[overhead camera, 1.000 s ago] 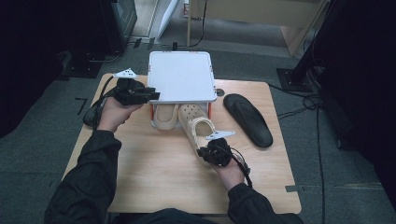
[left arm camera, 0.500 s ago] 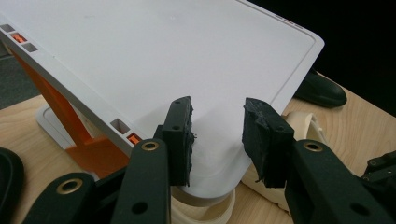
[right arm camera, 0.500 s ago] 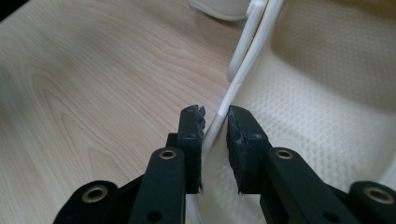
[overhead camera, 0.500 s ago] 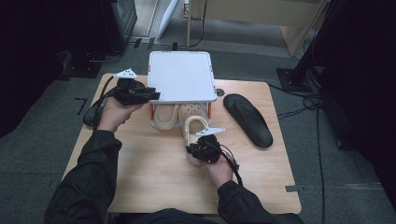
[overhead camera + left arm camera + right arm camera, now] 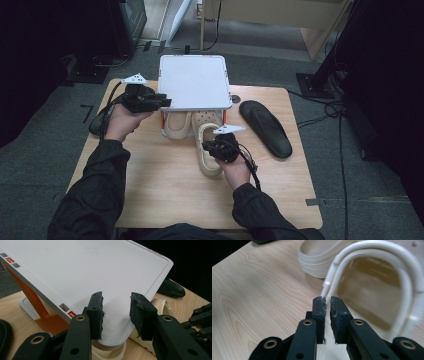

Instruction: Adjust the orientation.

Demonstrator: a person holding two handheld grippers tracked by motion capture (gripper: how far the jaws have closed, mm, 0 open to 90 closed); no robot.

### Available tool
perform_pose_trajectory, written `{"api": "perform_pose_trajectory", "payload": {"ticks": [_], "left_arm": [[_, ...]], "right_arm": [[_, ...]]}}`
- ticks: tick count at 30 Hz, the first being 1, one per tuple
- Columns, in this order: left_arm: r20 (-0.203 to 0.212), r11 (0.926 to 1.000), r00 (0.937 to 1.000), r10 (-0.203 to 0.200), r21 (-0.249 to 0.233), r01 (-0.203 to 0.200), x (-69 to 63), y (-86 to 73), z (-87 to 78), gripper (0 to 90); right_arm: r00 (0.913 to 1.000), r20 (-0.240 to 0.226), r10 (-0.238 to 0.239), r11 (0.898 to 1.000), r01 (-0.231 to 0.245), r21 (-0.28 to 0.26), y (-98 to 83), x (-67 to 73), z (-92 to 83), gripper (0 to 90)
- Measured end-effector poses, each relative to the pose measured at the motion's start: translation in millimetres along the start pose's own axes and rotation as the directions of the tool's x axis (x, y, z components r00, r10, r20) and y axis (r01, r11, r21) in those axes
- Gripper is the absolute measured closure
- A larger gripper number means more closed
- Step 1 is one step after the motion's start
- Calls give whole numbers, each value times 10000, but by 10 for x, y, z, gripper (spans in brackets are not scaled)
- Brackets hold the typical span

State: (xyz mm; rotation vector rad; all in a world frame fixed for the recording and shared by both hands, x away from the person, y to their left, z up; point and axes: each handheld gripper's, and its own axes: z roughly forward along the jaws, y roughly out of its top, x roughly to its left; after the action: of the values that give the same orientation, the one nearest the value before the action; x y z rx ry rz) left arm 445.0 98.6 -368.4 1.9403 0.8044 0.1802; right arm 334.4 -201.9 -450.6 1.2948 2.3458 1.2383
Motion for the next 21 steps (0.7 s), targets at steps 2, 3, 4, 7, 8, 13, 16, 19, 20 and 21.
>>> {"api": "perform_pose_trajectory", "payload": {"ticks": [2, 3, 4, 7, 8, 13, 16, 19, 20, 21], "left_arm": [[-2, 10000, 10000, 4, 2, -4, -1, 0, 0, 632], [-1, 10000, 10000, 2, 3, -2, -1, 0, 0, 632], [5, 10000, 10000, -4, 0, 4, 0, 0, 0, 632], [8, 10000, 10000, -23, -4, 23, 2, 1, 0, 632], [8, 10000, 10000, -23, -4, 23, 2, 1, 0, 632], [50, 10000, 10000, -35, -23, 36, 8, 0, 0, 634], [27, 10000, 10000, -13, -18, 13, 6, 0, 1, 635], [0, 10000, 10000, -12, -8, 12, 1, 1, 1, 636], [-5, 10000, 10000, -2, -2, 2, 0, 1, 1, 636], [-1, 10000, 10000, -2, -9, 2, 1, 1, 2, 636]], "right_arm": [[9999, -3, -101, 9998, 101, -181, 6, -22, -55, 768], [9998, 65, -192, 9995, 194, -248, 10, -32, -82, 752], [9989, 233, -411, 9982, 421, -426, 28, -73, -148, 710], [9995, 265, -155, 9968, 175, -777, 54, -194, -242, 676], [9995, 265, -155, 9968, 175, -777, 54, -194, -242, 676], [9970, 767, 62, 9978, -12, -657, 21, -353, -266, 619], [9972, 695, 278, 9987, -247, -456, -19, -423, -198, 554], [9941, 1018, 379, 9991, -358, -218, -46, -458, -89, 557], [9930, 1101, 425, 9989, -399, -254, -51, -462, -67, 573], [9926, 1103, 515, 9984, -488, -268, -57, -468, -41, 589]]}}
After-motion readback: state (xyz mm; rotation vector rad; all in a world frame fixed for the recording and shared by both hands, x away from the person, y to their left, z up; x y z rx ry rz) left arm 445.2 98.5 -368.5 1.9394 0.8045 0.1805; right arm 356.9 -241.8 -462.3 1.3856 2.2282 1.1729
